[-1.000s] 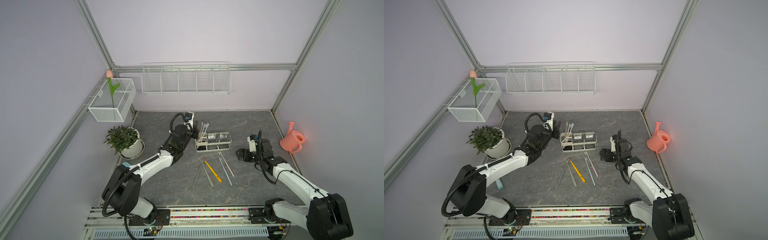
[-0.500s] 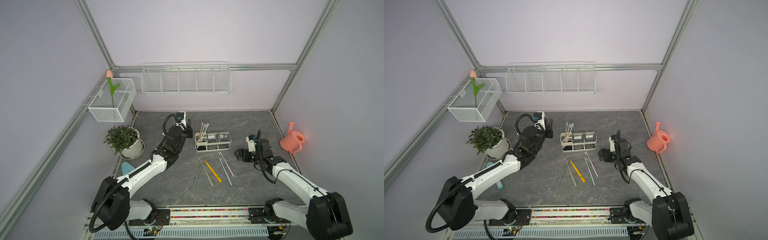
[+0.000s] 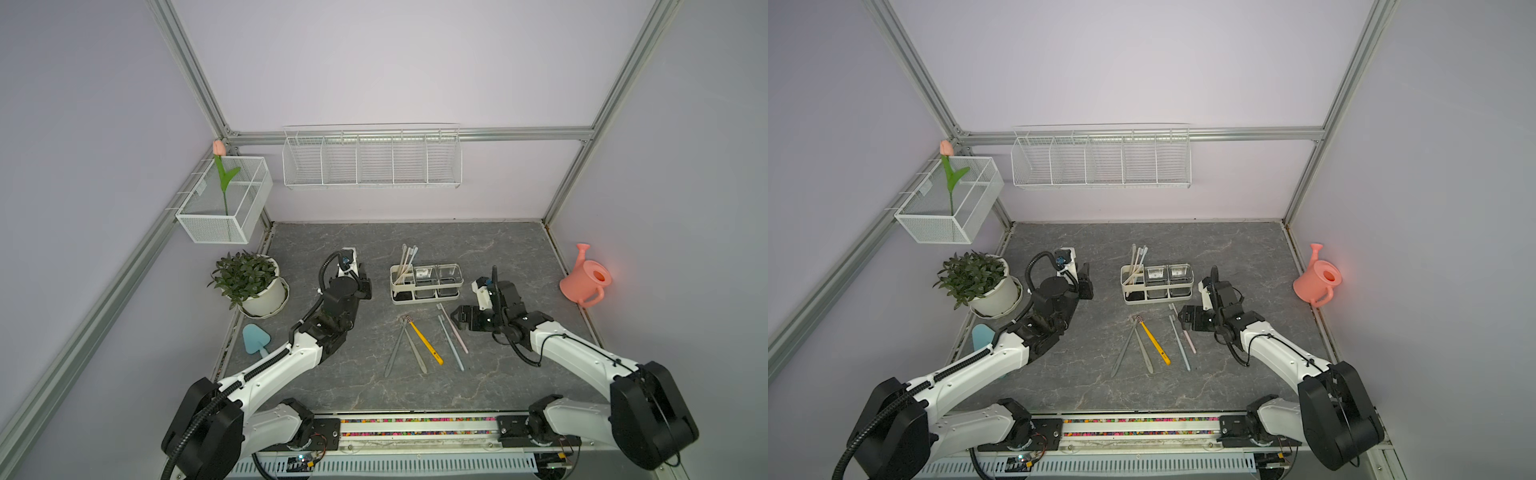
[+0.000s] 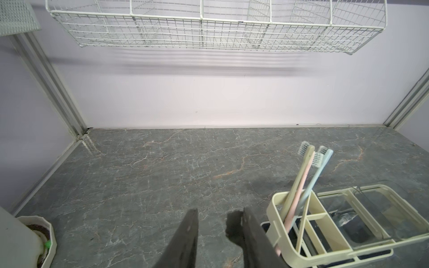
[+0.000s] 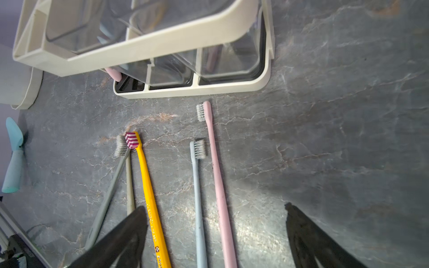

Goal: Place the toothbrush into the toothbrush holder
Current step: Pick up the toothbrush from the center of the board.

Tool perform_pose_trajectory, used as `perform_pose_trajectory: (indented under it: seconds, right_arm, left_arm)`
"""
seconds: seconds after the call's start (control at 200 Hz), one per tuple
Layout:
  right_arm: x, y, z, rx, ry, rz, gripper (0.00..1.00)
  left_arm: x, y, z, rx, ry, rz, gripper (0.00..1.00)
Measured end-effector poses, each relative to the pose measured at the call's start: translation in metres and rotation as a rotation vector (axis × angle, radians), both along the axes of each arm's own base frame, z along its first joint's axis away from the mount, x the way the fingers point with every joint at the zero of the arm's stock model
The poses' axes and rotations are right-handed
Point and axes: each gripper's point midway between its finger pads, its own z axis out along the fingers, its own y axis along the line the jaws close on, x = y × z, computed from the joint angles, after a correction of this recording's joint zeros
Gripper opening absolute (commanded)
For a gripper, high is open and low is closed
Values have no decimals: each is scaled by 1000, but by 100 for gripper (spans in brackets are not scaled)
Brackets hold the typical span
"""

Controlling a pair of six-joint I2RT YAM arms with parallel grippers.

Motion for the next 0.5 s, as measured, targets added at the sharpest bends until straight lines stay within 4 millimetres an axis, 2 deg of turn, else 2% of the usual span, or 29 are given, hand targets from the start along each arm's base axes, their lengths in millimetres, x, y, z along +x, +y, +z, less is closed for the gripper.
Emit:
perform_pose_trajectory:
  seconds: [0.14,0.33,0.5]
  right_arm:
    - [-6,6,-5,1,24,-1,88]
    - [-20,15,-21,-50,85,18,60]
    - [-21,11,-35,-101,130,5,59]
  left_arm:
    - [-5,4,-13,-6,13,6,35]
    - [-9,1,-25,-45,39,-18,35]
    - [-11,-2,-29,-54,51,-39,35]
